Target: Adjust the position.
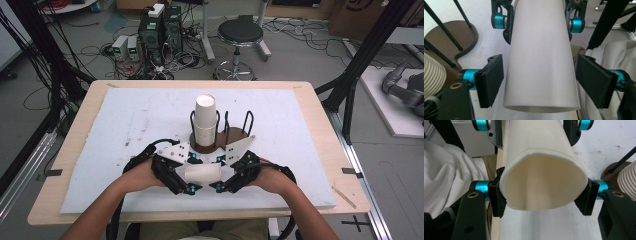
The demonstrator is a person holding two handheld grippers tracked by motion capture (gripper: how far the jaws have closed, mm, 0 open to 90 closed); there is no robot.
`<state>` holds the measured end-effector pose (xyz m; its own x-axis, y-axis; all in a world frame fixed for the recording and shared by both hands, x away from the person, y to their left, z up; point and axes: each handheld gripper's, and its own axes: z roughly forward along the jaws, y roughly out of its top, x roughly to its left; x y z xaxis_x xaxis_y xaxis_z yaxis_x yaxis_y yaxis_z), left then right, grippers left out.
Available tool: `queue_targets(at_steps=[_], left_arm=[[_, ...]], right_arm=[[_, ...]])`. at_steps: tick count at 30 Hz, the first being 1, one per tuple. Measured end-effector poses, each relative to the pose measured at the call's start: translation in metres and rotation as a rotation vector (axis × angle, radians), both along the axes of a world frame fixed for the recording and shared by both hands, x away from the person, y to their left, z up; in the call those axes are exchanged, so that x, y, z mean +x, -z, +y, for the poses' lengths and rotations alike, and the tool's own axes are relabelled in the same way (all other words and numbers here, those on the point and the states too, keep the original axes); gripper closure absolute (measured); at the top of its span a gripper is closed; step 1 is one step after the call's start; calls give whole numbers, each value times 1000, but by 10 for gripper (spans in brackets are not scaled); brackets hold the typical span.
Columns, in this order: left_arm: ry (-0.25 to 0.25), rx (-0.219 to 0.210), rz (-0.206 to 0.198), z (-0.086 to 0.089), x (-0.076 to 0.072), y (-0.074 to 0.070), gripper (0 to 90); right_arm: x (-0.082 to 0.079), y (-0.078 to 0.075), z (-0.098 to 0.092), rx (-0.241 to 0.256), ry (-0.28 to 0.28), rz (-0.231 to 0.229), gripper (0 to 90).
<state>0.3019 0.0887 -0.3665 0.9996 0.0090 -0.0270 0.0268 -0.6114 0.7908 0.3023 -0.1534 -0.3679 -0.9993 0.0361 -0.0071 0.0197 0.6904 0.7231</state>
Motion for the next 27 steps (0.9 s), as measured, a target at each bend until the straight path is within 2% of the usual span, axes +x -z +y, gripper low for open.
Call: queue_targets(at_steps=[3,7,10,12,14,15,19,21,23,27], left_arm=[[3,13,-11,-1,0,0,366],[7,15,-16,-2,0,2,371],[5,-24,-9,-1,0,4,373],[2,-70,8,3,1,4,368],[-11,-130,31,7,3,5,368],[-18,-177,50,10,4,7,368],[-51,-336,103,17,7,14,368],[-66,-400,122,19,9,19,368],[-72,-444,133,19,9,25,368],[-65,-472,144,17,8,33,367]], right_arm=[[0,0,0,-6,-3,-1,377],[-1,1,0,-16,-4,1,378],[-1,0,-2,-9,-4,-4,360],[-1,0,-5,42,12,8,311],[-1,-1,-10,119,25,34,245],[-1,-1,-13,147,44,47,218],[-1,-2,-26,325,108,95,208],[0,-2,-30,389,110,109,206],[0,-2,-32,425,126,108,205],[0,-1,-31,442,132,104,216]])
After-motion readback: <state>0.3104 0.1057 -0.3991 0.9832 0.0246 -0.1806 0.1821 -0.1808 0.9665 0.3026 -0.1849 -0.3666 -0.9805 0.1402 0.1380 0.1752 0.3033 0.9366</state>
